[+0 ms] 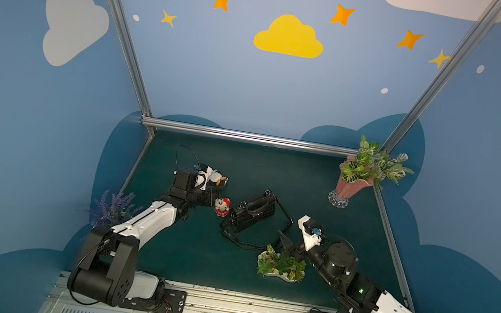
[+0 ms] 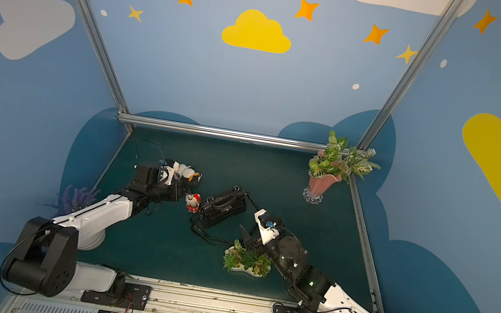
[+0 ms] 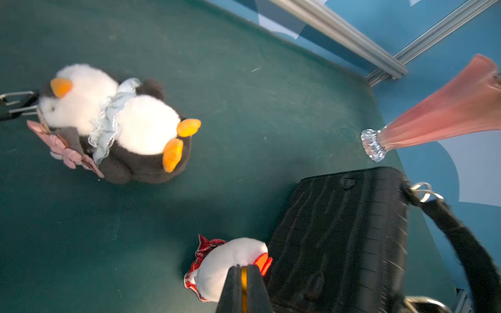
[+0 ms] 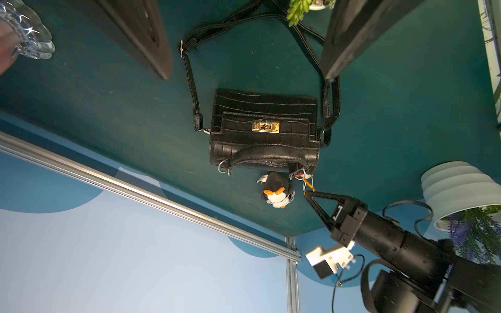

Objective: Remove the decoration from the bag
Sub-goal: Place the decoration item at the center of the board.

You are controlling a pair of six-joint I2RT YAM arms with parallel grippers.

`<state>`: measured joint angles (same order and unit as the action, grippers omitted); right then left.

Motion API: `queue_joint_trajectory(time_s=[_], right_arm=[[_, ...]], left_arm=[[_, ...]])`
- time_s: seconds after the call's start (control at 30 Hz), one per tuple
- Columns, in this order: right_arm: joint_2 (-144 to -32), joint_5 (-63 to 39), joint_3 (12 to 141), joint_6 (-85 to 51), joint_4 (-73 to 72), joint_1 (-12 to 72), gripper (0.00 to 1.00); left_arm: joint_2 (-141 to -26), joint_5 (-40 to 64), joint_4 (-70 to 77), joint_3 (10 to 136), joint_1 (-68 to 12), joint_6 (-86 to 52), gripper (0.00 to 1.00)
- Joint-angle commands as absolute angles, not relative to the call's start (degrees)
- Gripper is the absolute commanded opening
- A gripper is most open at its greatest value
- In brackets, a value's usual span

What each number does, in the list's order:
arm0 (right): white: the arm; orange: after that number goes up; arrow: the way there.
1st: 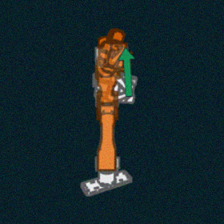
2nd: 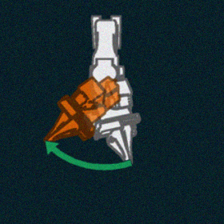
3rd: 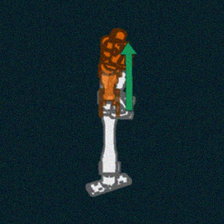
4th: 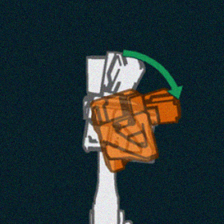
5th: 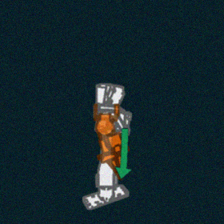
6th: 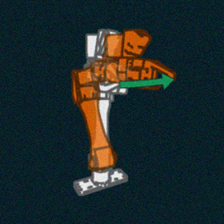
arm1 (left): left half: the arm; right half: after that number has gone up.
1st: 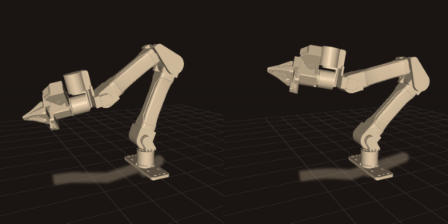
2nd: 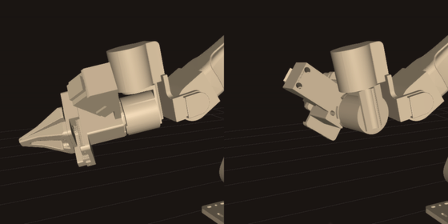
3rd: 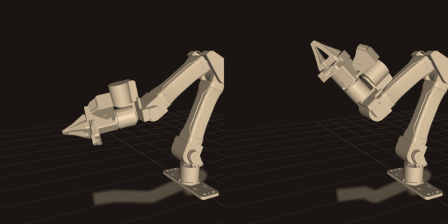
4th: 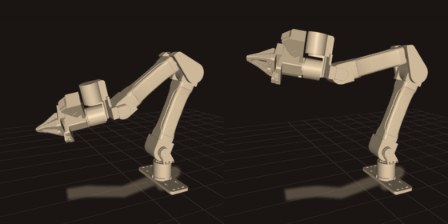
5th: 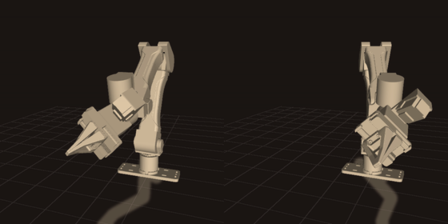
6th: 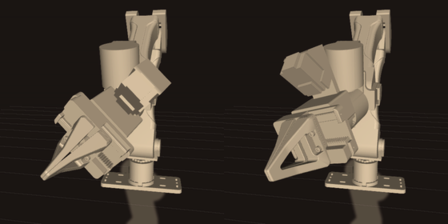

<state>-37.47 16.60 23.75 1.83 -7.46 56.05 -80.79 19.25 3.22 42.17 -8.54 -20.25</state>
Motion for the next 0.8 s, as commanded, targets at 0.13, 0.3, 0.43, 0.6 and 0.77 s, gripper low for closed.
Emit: queue_joint_trajectory(time_s=[0.13, 0.3, 0.43, 0.6, 0.77], right_arm=[[-36.6, 18.4, 23.4, -0.2, -6.8, 55.1, 0.92], [-36.6, 18.3, 23.3, -1.1, -6.2, 54.4, 0.92], [-36.7, 18.1, 23.1, -1.4, -6.3, 53.9, 0.92], [-36.4, 18.1, 23.0, -1.6, -6.1, 53.5, 0.92], [-36.4, 18.2, 22.7, -2.0, -6.3, 53.0, 0.92]], left_arm=[[-90.0, 15.7, 6.0, 47.3, -3.6, -18.2, 0.03], [-95.3, 13.7, 4.5, 50.0, -1.0, -19.7, 0.03], [-97.0, 13.5, 1.2, 52.7, -0.3, -20.0, 0.03], [-95.5, 6.7, -2.5, 52.6, 0.4, -21.0, 0.03], [-95.4, 5.6, -4.0, 52.7, 1.2, -21.4, 0.05]])
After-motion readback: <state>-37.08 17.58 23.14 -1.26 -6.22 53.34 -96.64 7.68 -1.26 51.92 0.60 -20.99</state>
